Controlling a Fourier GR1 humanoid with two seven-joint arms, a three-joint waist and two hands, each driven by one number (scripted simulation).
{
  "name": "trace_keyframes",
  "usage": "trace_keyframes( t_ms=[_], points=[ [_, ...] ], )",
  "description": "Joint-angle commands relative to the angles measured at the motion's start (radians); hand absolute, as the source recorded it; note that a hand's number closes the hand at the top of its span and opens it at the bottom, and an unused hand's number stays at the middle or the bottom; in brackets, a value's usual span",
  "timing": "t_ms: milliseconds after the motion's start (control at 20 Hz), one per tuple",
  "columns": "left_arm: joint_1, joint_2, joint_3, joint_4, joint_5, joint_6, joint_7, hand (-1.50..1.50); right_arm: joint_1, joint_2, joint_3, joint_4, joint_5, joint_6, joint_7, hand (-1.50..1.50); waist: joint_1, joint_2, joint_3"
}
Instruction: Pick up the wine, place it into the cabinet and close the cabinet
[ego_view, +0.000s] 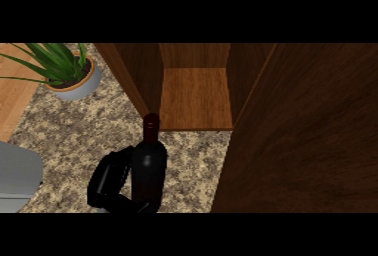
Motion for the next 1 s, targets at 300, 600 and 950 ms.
trace_keyframes(
  t_ms=[300, 600, 950],
  points=[
    [-0.040, -0.005, -0.176, -0.103, -0.003, 0.296, 0.038, 1.50, 0.068, -0.053, 0.007, -0.230, 0.052, -0.008, 0.075, -1.50, -0.008, 0.000, -0.001],
    [-0.151, -0.005, -0.153, -0.063, -0.038, 0.399, 0.098, 1.50, 0.138, -0.086, 0.026, -0.241, 0.055, -0.006, 0.033, -1.50, -0.013, 0.001, -0.001],
    [-0.303, 0.012, -0.092, 0.108, -0.047, 0.398, 0.064, 1.50, 0.178, -0.111, -0.009, -0.227, -0.011, 0.020, -0.063, -1.50, -0.015, 0.005, 0.000]
  ],
)
